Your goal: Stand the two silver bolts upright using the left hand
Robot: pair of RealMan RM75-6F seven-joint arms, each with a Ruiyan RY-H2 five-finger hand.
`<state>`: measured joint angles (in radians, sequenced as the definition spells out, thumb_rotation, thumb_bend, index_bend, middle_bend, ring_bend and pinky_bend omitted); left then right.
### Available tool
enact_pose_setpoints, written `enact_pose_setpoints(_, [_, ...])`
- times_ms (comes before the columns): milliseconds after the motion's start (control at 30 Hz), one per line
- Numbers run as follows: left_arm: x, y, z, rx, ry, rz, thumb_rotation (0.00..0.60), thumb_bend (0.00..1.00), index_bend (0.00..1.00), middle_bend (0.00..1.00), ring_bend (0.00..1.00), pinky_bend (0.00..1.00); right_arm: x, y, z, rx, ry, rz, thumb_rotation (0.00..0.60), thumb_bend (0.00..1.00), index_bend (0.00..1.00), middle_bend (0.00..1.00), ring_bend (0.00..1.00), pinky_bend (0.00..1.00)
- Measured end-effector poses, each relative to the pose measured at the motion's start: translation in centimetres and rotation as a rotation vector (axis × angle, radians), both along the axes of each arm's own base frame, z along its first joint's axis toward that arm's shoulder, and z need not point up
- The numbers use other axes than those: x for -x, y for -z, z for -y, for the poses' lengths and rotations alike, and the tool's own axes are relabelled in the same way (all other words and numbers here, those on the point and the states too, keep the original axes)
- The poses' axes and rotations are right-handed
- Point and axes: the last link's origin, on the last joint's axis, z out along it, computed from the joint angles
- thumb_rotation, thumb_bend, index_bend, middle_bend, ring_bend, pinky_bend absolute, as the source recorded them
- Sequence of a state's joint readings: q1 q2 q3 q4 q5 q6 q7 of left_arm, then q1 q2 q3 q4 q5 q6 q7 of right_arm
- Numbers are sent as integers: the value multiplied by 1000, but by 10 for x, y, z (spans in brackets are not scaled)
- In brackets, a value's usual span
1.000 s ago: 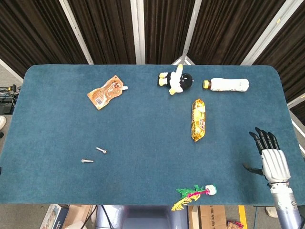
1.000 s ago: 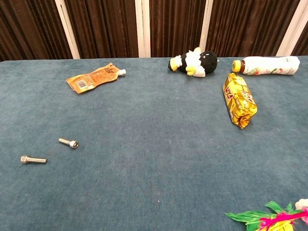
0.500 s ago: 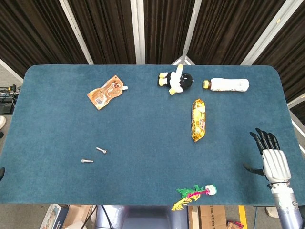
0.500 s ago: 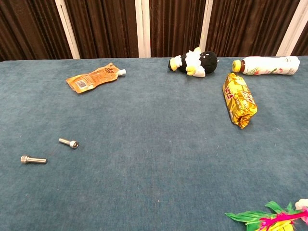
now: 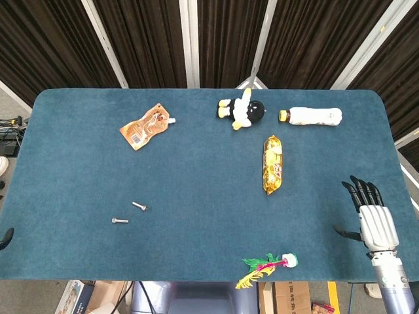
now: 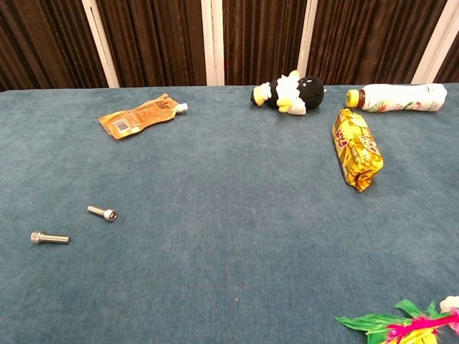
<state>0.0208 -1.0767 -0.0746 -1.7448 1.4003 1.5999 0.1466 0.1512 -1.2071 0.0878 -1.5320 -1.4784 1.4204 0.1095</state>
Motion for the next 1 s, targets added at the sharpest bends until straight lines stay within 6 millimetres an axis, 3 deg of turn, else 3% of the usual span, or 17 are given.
enact_pose_setpoints(267, [-19,28,-42,156,-7,-12,600,408,279,25,0,0,1,-2,0,12,18,14,600,107,142,67,42,0])
enact_pose_setpoints(500, [-55,69,-72,312,-13,-95,600,410,318,28,0,0,1,0,0,10,21,3,600,106,142,67,42,0])
enact_pose_setpoints(700, [-85,112,-73,402,18,-76,600,410,356,32,0,0,1,-2,0,17,31,18,600,107,142,67,42,0])
enact_pose_setpoints(1000, [-96,145,-72,443,38,-90,600,454,397,37,0,0,3,-5,0,26,38,26,600,107,141,68,42,0])
